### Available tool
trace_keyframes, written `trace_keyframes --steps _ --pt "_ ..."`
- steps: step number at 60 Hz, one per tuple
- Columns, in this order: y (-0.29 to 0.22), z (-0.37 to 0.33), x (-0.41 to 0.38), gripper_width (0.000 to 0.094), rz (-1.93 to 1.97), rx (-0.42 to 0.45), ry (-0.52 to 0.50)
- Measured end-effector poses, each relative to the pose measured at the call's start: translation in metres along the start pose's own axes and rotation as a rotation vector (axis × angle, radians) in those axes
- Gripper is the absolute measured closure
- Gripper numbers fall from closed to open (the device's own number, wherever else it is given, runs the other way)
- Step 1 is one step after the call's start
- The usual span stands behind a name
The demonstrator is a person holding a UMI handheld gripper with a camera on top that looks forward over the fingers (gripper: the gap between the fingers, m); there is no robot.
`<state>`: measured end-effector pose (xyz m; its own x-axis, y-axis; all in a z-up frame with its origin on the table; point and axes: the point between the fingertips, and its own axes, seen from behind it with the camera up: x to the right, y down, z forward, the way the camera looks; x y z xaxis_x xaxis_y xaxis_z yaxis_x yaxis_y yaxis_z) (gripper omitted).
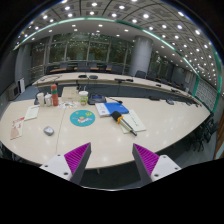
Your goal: Arrange mouse
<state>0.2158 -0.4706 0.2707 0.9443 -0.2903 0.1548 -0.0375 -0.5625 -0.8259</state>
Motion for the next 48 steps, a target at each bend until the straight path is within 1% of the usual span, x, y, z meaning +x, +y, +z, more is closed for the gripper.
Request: trace_keyframes --steps 13,25,29,38,42,48 --pt "0.002 -0.008 -0.015 0.0080 0.016 -0.010 0.031" --pt "0.017 -0.006 -0.037 0.0080 0.024 -0.024 0.045" --pt "0.028 -0.003 -0.052 0.0081 0.011 -0.026 0.024" --pt "0.062 0.007 -0.110 0.0083 -0.016 -0.040 -0.065" --pt "0.079 0.015 -0.133 0.0083 -0.035 -0.051 -0.069" --pt "0.089 0.028 -0.180 0.0083 -0.054 -0.026 -0.109"
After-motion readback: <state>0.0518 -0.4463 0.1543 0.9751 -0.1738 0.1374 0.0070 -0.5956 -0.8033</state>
